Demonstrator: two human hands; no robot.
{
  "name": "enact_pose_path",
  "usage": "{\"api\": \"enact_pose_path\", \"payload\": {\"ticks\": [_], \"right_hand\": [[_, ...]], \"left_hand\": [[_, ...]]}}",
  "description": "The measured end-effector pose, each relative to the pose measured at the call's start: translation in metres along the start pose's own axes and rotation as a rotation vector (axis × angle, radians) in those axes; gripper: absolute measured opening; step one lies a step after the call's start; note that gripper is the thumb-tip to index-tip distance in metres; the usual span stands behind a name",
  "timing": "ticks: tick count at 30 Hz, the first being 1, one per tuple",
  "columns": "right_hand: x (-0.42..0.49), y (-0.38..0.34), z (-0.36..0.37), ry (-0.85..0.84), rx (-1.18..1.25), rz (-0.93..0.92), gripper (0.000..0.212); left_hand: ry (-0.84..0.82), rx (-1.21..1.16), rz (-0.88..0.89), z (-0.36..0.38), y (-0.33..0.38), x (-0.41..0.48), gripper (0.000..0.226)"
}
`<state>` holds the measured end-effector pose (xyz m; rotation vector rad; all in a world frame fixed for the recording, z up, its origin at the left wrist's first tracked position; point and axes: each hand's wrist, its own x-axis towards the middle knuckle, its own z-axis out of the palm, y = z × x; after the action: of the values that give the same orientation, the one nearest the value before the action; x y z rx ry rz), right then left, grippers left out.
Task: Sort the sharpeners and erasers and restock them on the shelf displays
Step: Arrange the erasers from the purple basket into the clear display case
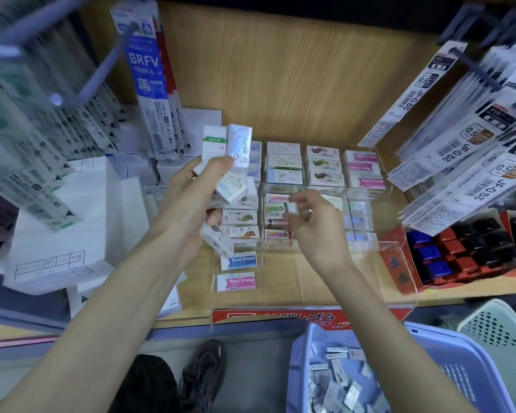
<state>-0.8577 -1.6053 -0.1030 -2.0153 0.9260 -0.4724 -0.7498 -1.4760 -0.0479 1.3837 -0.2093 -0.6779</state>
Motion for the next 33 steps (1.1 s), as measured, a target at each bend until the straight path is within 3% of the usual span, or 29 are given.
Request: {"api": "enact_pose_path", "payload": {"ticks": [4, 8, 13, 16, 23, 28, 33], "right_hand": [[0.007, 0.007, -0.004, 0.011, -0.093, -0.087, 0.027], [0.01, 0.022, -0.003, 0.098, -0.39, -0.276, 0.03], [0.017, 0.035, -0.003, 0.18, -0.612, -0.484, 0.014], [0.021, 0.034, -0.002, 0.174, -0.68, -0.458, 0.015], [0.015, 0.042, -0.003, 0.104, -0.494, -0.401, 0.007], [0.011, 0.041, -0.004, 0.016, -0.591, -0.479, 0.039], [0.006, 0.037, -0.002, 0.061, -0.725, -0.476, 0.039]], "left_hand": [[-0.016, -0.003, 0.0, 0.001, -0.001, 0.001, 0.015], [-0.048, 0.013, -0.026, 0.0, -0.003, 0.001, 0.009], [-0.089, 0.042, -0.037, 0.0, -0.008, 0.002, 0.012], [-0.102, 0.054, -0.05, 0.002, -0.01, 0.002, 0.014], [-0.09, 0.045, -0.063, 0.001, -0.011, 0.005, 0.009], [-0.085, 0.045, -0.06, 0.002, -0.012, 0.005, 0.011], [-0.099, 0.059, -0.048, 0.006, -0.013, 0.003, 0.009]]}}
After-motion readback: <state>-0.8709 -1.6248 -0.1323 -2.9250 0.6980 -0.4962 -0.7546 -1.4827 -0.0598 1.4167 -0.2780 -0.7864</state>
